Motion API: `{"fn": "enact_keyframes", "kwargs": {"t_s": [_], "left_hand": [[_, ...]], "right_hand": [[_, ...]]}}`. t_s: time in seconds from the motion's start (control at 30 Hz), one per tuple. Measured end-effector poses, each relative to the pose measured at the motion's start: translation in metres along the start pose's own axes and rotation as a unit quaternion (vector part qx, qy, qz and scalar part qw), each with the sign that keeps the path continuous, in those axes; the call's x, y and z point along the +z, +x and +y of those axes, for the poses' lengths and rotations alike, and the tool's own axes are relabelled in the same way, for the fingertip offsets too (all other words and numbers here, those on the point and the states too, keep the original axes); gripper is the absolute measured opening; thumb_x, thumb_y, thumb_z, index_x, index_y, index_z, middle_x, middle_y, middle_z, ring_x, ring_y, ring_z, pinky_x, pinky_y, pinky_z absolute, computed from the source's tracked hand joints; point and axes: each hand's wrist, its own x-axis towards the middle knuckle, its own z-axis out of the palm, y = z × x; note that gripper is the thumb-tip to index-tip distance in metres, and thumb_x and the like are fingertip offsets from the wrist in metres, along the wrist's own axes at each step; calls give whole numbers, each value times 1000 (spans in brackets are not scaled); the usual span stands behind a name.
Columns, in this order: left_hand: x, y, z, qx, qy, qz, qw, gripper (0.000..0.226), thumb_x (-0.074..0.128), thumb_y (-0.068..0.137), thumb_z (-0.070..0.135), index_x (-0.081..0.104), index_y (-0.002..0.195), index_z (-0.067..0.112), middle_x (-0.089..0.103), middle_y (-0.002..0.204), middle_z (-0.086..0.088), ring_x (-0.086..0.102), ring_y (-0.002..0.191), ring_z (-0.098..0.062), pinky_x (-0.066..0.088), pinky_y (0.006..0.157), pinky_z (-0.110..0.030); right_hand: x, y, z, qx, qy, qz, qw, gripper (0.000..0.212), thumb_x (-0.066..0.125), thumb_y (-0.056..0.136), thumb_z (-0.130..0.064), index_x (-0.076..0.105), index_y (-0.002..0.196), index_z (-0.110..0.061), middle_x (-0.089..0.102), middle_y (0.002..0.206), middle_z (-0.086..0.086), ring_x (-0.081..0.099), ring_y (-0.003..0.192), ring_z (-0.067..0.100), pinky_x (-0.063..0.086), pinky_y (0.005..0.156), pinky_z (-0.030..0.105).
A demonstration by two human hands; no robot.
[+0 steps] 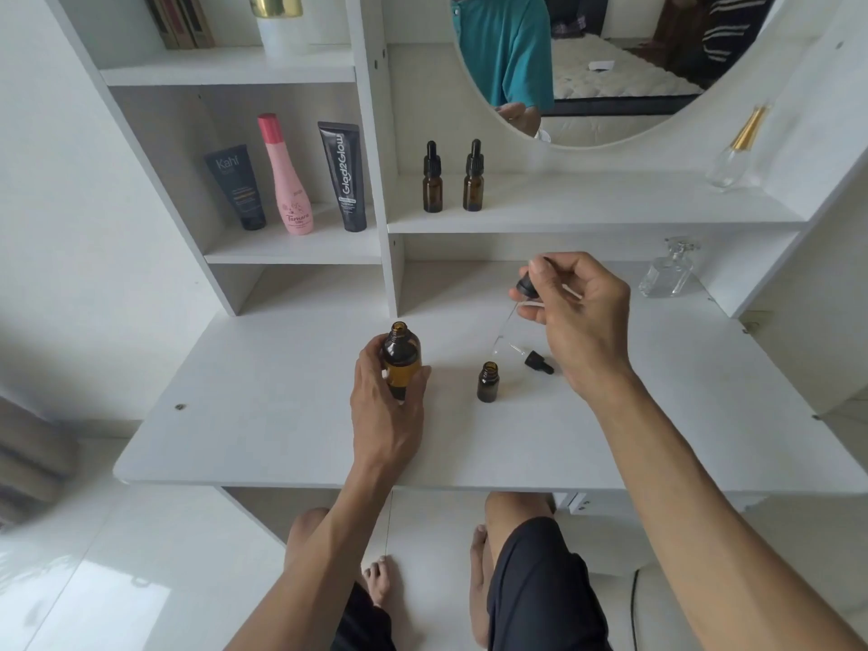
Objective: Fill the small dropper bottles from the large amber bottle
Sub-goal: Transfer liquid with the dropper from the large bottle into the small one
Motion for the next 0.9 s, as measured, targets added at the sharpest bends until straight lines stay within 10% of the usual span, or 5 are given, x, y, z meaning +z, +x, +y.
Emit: {"fn": "enact_keyframes", "kwargs": {"t_s": [0.9], "left_hand": [[1, 0, -1, -7, 12, -3, 1000, 51, 70, 89, 31, 41, 131, 33, 58, 125, 5, 66, 90, -22, 40, 71, -8]], "right_hand": [[3, -8, 11, -1, -50, -29, 998, 14, 66, 96, -18, 68, 85, -9, 70, 76, 3, 76, 76, 21, 58, 67, 27]]}}
